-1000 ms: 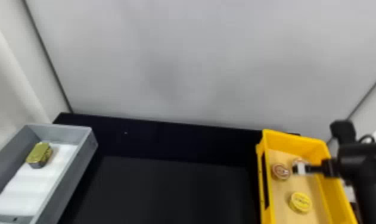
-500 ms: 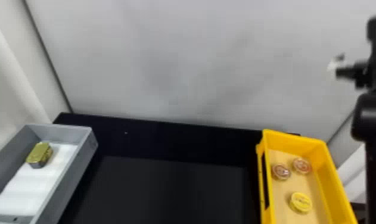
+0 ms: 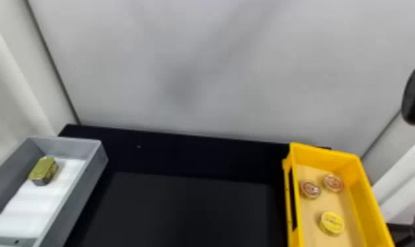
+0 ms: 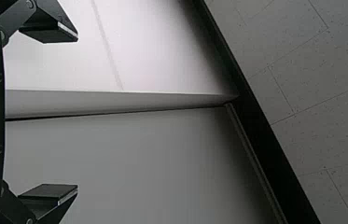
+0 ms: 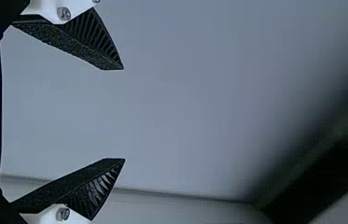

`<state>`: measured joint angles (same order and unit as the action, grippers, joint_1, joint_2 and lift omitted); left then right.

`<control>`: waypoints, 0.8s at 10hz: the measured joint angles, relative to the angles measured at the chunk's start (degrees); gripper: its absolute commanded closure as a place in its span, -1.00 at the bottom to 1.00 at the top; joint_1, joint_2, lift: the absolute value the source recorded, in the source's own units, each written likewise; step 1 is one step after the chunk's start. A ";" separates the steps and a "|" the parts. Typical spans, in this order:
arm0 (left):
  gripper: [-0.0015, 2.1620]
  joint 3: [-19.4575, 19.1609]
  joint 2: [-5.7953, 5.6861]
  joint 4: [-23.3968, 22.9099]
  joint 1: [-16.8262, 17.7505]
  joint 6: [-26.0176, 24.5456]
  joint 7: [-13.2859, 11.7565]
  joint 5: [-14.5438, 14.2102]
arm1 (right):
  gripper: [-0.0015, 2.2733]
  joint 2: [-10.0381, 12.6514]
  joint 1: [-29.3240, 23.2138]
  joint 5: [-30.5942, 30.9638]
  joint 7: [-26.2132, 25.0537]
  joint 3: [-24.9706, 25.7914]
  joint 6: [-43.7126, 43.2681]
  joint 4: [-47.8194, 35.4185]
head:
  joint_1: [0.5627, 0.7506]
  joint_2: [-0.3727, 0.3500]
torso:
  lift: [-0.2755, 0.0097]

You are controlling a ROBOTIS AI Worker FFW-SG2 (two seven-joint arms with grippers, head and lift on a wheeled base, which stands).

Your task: Pick up the round yellow can and place it in the yellow rectangular box

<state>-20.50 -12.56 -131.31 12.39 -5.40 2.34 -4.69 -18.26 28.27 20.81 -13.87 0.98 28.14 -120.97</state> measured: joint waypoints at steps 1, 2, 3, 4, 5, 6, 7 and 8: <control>-0.87 -0.11 0.07 0.00 0.15 0.14 0.08 -0.22 | -0.92 -0.33 2.98 -1.70 0.15 -1.04 -6.64 2.29 | 0.39 -0.19 | 0.89; -0.87 -0.08 0.09 0.07 0.33 0.25 0.16 -0.36 | -0.92 -0.35 5.32 -3.12 0.19 -2.24 -10.56 3.71 | 0.39 -0.19 | 0.89; -0.87 0.06 0.10 0.20 0.54 0.35 0.26 -0.47 | -0.92 -0.35 7.69 -4.48 0.11 -3.99 -14.05 4.61 | 0.39 -0.19 | 0.89; -0.87 0.22 0.09 0.30 0.62 0.37 0.36 -0.54 | -0.92 -0.53 9.15 -5.21 -0.10 -5.45 -16.48 4.79 | 0.39 -0.19 | 0.89; -0.87 0.41 0.02 0.44 0.66 0.36 0.47 -0.58 | -0.92 -0.76 9.82 -5.69 -0.25 -6.36 -18.21 4.57 | 0.39 -0.19 | 0.89; -0.87 0.61 -0.10 0.58 0.67 0.32 0.60 -0.59 | -0.92 -0.95 9.88 -6.08 -0.41 -6.80 -19.47 4.16 | 0.39 -0.19 | 0.89; -0.87 0.77 -0.20 0.74 0.65 0.30 0.75 -0.62 | -0.92 -1.05 9.56 -6.33 -0.62 -7.11 -20.26 3.90 | 0.39 -0.19 | 0.89; -0.87 0.86 -0.25 1.07 0.56 0.58 0.85 -0.76 | -0.92 -1.07 9.24 -6.46 -0.88 -7.55 -20.58 3.88 | 0.39 -0.19 | 0.89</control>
<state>-19.65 -12.81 -130.24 12.95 -4.82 3.19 -5.45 -19.34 37.51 14.36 -14.75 -6.58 7.56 -117.09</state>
